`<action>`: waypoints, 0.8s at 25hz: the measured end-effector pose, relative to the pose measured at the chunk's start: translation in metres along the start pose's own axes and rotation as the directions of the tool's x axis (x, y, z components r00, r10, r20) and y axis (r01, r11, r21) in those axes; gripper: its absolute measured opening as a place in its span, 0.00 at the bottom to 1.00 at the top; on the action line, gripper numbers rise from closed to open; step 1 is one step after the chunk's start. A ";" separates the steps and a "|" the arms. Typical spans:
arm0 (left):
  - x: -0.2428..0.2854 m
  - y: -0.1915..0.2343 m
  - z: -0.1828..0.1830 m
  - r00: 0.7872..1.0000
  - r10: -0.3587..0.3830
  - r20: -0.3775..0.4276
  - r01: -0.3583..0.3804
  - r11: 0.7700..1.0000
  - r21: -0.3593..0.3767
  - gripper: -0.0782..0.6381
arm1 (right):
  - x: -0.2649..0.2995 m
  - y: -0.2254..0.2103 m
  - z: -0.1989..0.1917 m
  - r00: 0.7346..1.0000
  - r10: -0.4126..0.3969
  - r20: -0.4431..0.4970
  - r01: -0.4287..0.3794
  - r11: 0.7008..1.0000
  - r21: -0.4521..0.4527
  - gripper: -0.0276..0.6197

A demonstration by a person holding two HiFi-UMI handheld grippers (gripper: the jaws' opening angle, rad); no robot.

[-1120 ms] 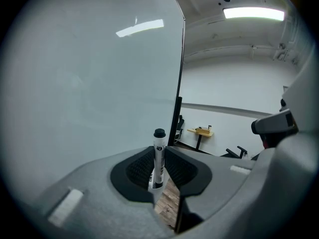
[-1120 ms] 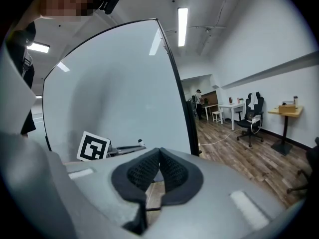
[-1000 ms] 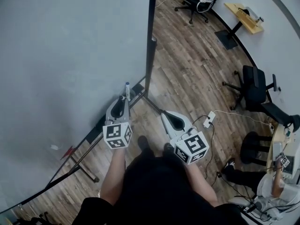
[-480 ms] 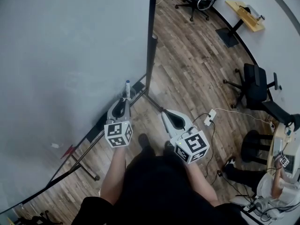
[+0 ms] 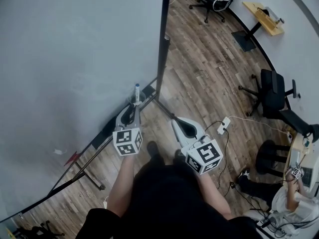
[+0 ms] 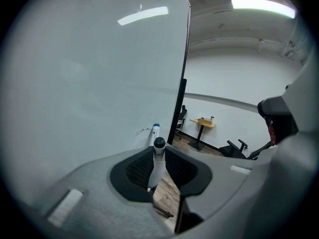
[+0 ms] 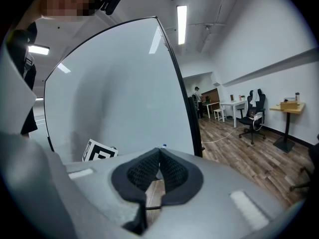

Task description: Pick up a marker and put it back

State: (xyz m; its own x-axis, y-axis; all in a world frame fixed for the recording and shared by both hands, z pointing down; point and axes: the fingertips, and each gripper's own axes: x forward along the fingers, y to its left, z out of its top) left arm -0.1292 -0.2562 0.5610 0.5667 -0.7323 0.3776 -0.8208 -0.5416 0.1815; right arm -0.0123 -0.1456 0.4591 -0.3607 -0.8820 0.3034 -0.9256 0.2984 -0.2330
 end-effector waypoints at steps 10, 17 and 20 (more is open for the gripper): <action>-0.006 -0.001 -0.002 1.000 0.009 -0.006 -0.009 1.000 -0.002 0.22 | 0.001 0.002 0.000 1.000 0.017 -0.002 -0.017 1.000 -0.002 0.05; -0.014 -0.002 -0.004 1.000 0.031 0.003 -0.031 0.999 -0.009 0.22 | -0.003 0.008 0.002 0.998 0.057 0.021 -0.057 0.998 -0.011 0.05; -0.019 -0.002 -0.006 0.998 0.057 0.003 -0.057 0.998 -0.014 0.22 | -0.008 0.013 0.002 0.995 0.095 0.033 -0.094 0.995 -0.025 0.05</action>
State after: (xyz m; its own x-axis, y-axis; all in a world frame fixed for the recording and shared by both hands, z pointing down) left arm -0.1394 -0.2389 0.5584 0.5190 -0.7634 0.3845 -0.8528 -0.4930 0.1724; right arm -0.0213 -0.1357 0.4514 -0.4430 -0.8613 0.2489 -0.8900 0.3892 -0.2374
